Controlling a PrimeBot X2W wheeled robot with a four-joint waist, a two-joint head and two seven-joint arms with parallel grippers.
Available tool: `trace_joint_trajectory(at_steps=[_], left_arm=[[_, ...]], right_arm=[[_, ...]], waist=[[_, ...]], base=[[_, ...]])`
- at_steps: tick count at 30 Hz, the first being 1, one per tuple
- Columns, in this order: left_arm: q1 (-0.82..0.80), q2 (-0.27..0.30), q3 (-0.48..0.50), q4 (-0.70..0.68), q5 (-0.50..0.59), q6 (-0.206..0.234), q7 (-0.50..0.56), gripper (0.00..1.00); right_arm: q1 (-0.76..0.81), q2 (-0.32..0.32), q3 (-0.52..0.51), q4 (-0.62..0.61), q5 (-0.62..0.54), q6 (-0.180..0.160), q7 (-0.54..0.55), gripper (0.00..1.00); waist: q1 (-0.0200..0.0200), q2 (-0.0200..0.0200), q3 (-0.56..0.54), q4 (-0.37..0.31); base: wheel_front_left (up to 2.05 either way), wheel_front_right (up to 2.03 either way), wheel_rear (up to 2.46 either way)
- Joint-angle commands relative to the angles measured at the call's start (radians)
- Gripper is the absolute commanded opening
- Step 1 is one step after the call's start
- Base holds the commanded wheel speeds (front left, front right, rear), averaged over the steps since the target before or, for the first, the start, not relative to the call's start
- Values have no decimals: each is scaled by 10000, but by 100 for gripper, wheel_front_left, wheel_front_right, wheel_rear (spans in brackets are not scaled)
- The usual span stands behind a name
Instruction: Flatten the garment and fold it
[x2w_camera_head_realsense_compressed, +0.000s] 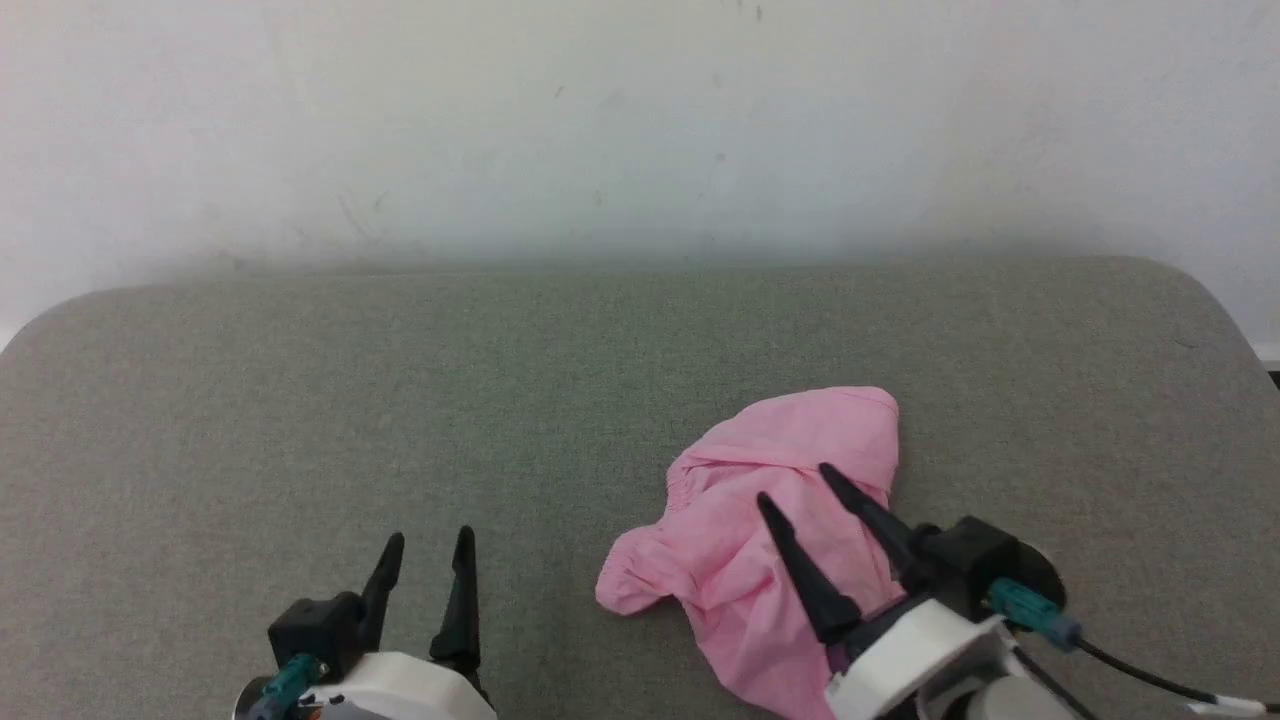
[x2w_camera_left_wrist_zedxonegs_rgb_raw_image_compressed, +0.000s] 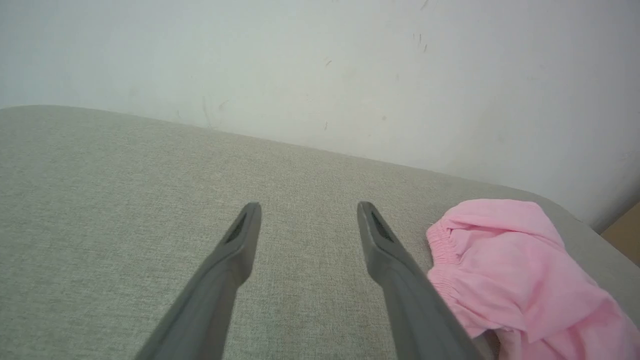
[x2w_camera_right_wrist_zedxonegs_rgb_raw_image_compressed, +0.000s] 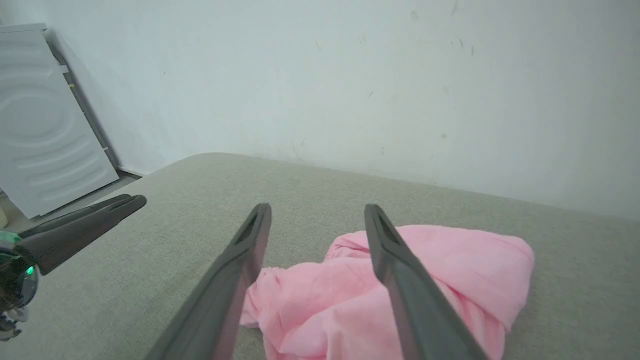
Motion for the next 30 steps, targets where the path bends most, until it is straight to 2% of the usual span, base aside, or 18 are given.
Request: trace_joint_trajectory(at_steps=[1, 7, 13, 19, 26, 28, 29, 30], left_arm=[[43, 61, -126, -10, 28, -59, 96, 100], [-318, 49, -660, 240, 11, -334, 841, 100], [-1099, 57, -1382, 962, -58, -688, 2022, 100], [-2149, 327, -2073, 2078, -133, -927, 3472, 100], [-3035, 770, -3201, 3559, -349, -1044, 5896, 100], [-3114, 841, -3403, 3661, -374, -1049, 6206, 100], [-3163, 897, -3703, 3698, -459, -1052, 6513, 92], [-3203, 971, -4005, 3677, -591, -1054, 6769, 49]], right_arm=[[334, 10, -430, -378, -318, 4, -77, 100], [1536, 349, -2133, -1936, -1372, 4, 315, 100], [2305, 490, -3065, -2945, -1906, 4, 817, 100], [2568, 529, -3195, -3390, -1789, 4, 1062, 100], [2457, 534, -3111, -3397, -1302, 4, 1016, 100], [2449, 534, -3124, -3374, -1256, 4, 1010, 100], [2436, 534, -3132, -3358, -1211, 4, 997, 100], [2428, 534, -3151, -3339, -1195, 4, 980, 100]], waist=[[0, 0, -87, -81], [0, 0, -92, -398], [0, 0, 142, -806], [0, 0, 462, -1252], [0, 0, 749, -1606], [0, 0, 773, -1624], [0, 0, 789, -1637], [0, 0, 805, -1638]], base=[[0, 0, 0], [0, 0, 0], [0, 0, 0], [0, 0, 0], [0, 0, 0], [0, 0, 0], [0, 0, 0], [0, 0, 0]])
